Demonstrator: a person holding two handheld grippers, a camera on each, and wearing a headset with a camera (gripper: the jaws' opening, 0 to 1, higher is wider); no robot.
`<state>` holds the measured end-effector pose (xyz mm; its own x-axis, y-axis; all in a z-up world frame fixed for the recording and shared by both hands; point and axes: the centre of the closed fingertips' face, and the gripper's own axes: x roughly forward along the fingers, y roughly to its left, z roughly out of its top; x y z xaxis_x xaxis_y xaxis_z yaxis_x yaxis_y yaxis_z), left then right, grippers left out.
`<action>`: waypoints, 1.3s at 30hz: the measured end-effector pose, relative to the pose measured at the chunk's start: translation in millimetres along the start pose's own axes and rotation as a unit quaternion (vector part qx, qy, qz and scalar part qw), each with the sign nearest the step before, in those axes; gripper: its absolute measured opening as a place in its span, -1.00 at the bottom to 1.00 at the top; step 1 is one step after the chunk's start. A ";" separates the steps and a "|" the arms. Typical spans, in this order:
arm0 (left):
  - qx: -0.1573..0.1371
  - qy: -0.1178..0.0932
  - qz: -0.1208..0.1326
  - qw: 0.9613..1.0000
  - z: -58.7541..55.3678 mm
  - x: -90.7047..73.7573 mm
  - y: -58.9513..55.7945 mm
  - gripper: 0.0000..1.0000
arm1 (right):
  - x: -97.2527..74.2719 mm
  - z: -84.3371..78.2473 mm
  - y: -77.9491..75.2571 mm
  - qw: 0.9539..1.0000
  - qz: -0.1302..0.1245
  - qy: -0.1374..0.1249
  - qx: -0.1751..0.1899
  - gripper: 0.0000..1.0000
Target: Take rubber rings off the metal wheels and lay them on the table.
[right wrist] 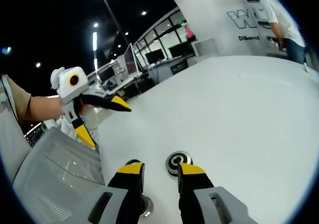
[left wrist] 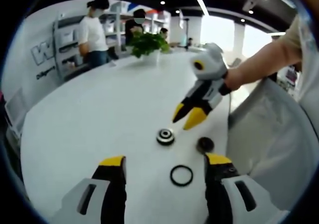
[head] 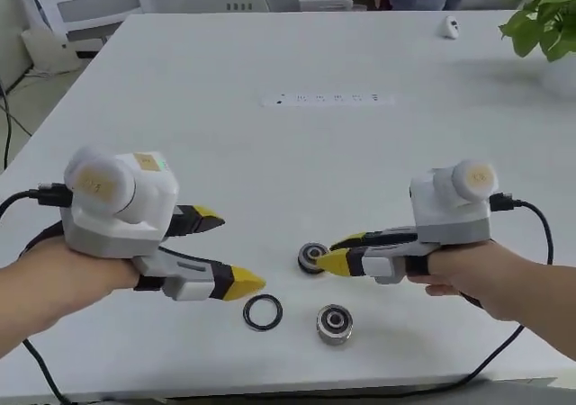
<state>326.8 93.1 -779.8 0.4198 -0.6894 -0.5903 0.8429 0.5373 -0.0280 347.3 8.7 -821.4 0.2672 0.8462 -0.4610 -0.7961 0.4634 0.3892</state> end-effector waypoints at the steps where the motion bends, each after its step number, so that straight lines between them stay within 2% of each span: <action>1: -0.001 0.000 0.000 1.000 0.4 1.1 0.5 0.27 | -0.1 -0.3 -1.4 1.000 -0.001 0.000 -0.001 -0.50; 8: -0.005 -0.002 -0.001 1.000 3.8 13.9 3.1 0.25 | 0.9 -4.2 -9.3 1.000 -0.011 0.007 -0.020 -0.46; 15: 0.000 0.006 -0.006 1.000 3.0 28.6 5.4 0.22 | 4.4 -10.9 -15.3 0.999 -0.015 0.021 -0.044 -0.45; 35: -0.002 0.022 -0.022 1.000 -1.1 62.4 5.3 0.09 | 13.6 -22.7 -26.7 0.996 -0.022 0.042 -0.075 -0.45; 39: -0.003 0.021 -0.026 0.999 -0.1 68.4 5.1 0.05 | 14.4 -22.9 -27.4 0.996 -0.022 0.039 -0.078 -0.46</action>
<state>359.8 48.8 -820.4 0.3599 -0.6955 -0.6220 0.8615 0.5037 -0.0648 360.6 2.2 -856.9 0.2664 0.8001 -0.5375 -0.8602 0.4489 0.2418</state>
